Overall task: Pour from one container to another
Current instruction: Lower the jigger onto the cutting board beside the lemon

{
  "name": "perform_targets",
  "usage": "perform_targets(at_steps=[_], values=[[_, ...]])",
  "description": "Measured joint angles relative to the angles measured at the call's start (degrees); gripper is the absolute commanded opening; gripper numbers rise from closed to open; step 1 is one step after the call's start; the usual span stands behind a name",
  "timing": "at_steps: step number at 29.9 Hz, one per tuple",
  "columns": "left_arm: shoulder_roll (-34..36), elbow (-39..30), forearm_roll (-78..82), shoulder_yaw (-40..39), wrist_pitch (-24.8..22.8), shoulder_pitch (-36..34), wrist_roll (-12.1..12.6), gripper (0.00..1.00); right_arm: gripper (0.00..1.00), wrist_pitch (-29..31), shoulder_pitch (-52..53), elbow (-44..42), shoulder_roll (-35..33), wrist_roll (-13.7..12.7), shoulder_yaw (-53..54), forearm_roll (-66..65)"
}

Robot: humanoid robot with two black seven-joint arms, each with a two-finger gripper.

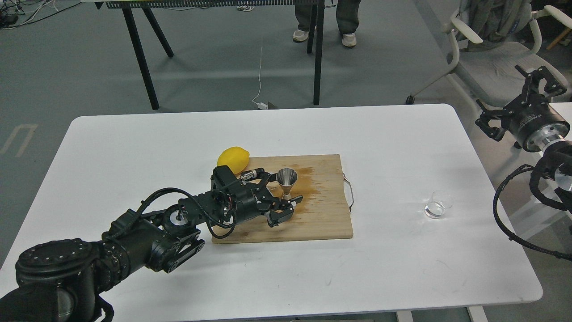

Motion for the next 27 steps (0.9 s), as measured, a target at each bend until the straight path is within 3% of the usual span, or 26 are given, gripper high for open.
perform_targets(at_steps=[27], values=[[0.00, -0.58, 0.01, -0.34, 0.00, 0.08, 0.00, 0.82, 0.99, 0.00, -0.05, -0.09, 0.05, 0.00, 0.01, 0.00]])
